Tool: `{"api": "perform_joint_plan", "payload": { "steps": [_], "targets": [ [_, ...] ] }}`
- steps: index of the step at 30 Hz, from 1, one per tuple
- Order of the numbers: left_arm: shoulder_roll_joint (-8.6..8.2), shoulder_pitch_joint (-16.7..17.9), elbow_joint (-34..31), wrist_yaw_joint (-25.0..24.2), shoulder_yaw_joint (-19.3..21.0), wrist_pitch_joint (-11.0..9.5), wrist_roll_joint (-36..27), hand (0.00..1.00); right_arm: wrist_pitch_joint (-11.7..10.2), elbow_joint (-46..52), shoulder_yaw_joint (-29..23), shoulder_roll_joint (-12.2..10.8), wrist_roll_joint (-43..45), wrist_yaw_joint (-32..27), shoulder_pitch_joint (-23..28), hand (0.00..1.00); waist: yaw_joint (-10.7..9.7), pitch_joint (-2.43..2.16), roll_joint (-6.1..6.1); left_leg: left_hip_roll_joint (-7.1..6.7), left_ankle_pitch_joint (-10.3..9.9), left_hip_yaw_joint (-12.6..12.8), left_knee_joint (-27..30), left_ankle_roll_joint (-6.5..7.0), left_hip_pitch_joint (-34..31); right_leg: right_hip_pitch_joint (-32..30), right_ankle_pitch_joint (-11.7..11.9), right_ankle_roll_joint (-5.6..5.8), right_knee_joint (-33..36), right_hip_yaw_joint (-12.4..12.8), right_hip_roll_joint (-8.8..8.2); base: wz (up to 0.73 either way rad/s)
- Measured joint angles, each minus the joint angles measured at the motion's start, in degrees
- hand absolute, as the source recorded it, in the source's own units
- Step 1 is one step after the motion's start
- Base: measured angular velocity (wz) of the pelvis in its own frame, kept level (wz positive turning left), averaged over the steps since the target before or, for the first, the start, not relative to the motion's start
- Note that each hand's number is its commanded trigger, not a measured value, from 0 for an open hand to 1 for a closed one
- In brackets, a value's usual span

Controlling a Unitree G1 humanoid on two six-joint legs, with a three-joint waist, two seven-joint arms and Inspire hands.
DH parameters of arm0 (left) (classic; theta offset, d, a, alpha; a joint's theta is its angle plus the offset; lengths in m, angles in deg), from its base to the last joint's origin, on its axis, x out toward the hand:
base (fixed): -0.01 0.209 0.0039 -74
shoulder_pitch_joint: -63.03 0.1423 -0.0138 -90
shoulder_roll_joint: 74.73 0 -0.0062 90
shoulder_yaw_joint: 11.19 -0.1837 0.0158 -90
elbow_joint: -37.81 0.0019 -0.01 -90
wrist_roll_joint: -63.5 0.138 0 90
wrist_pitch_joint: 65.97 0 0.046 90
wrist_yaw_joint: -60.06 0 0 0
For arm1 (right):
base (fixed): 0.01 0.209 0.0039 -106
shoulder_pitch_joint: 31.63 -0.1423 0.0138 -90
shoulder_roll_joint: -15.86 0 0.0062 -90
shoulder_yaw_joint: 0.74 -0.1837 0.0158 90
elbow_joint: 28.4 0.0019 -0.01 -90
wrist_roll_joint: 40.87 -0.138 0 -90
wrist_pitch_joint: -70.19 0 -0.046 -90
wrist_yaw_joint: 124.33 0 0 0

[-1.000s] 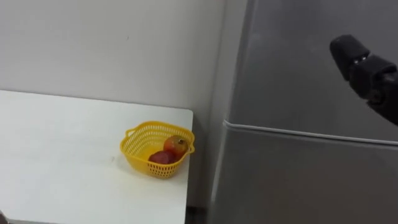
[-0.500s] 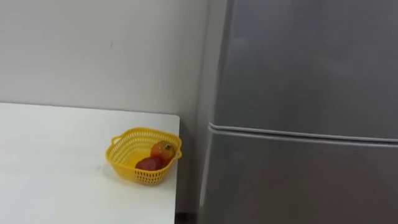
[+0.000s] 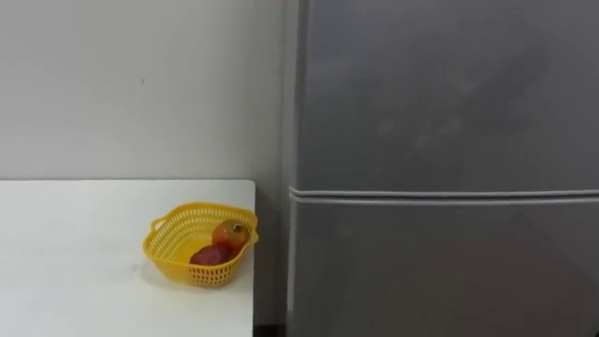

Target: Retrieve from the upper fridge

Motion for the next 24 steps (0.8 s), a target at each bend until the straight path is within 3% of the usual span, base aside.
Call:
{"api": "perform_joint_plan", "payload": {
  "steps": [1, 5, 14, 18, 20, 24],
  "targets": [
    [-0.02, 0.0, 0.05, 0.02, -0.18, 0.06, 0.02, 0.0, 0.57, -4.19, 2.09, -0.96, -3.28, 0.61, -0.01, 0.0, -0.09, 0.05, 0.74, 0.02, 0.01, 0.05, -0.29, 0.0, 0.12, -0.12, -0.02, 0.03, 0.51, 0.0, 0.02, -0.09],
    [-0.17, -0.32, -0.98, -0.05, -0.38, 0.55, 0.04, 0.0, 2.41, -20.41, 7.71, -4.18, -8.51, 4.33, -0.28, 0.0, -0.01, 0.09, 1.39, 0.18, 0.01, 0.57, -0.26, 0.0, 0.31, -0.35, -0.03, -0.1, 0.54, 0.45, 0.11, -0.09],
    [-0.92, 0.21, -3.96, -0.75, -1.89, 3.02, 0.42, 0.0, 8.45, -47.95, 15.38, -5.31, -10.58, 18.77, -2.82, 0.0, -0.03, 0.03, 0.62, -0.01, 0.01, 0.53, -1.41, 0.0, 1.42, 1.05, -0.1, 0.04, -0.57, 0.37, 0.02, 0.01],
    [-1.17, 0.13, -4.1, -1.85, -2.0, 4.61, 0.71, 0.0, 11.08, -54.07, 17.1, -6.64, -11.71, 25.72, -3.42, 0.0, 0.97, 0.08, 0.72, -0.04, 0.0, 0.61, -1.39, 0.0, 1.44, 0.94, -0.13, 0.09, -0.6, 0.85, 0.02, -0.05],
    [-2.08, 0.31, -4.95, -2.06, -1.94, 5.82, 2.39, 0.0, 13.01, -56.17, 17.21, -7.42, -14.45, 30.34, -3.63, 0.0, 1.17, 0.09, 0.91, -0.14, 0.0, 0.41, -1.38, 0.01, 1.45, 0.99, -0.18, 0.18, -0.62, 0.76, -0.09, 0.02],
    [-2.83, 0.25, -5.18, -3.1, -1.93, 7.39, 4.2, 0.0, 14.48, -58.82, 17.57, -8.37, -16.07, 37.01, -4.09, 0.0, 1.21, 0.16, 1.29, -0.18, 0.0, 0.4, -1.37, 0.01, 1.46, 0.99, -0.18, 0.19, -0.67, 0.74, -0.09, 0.0]
  ]
}}
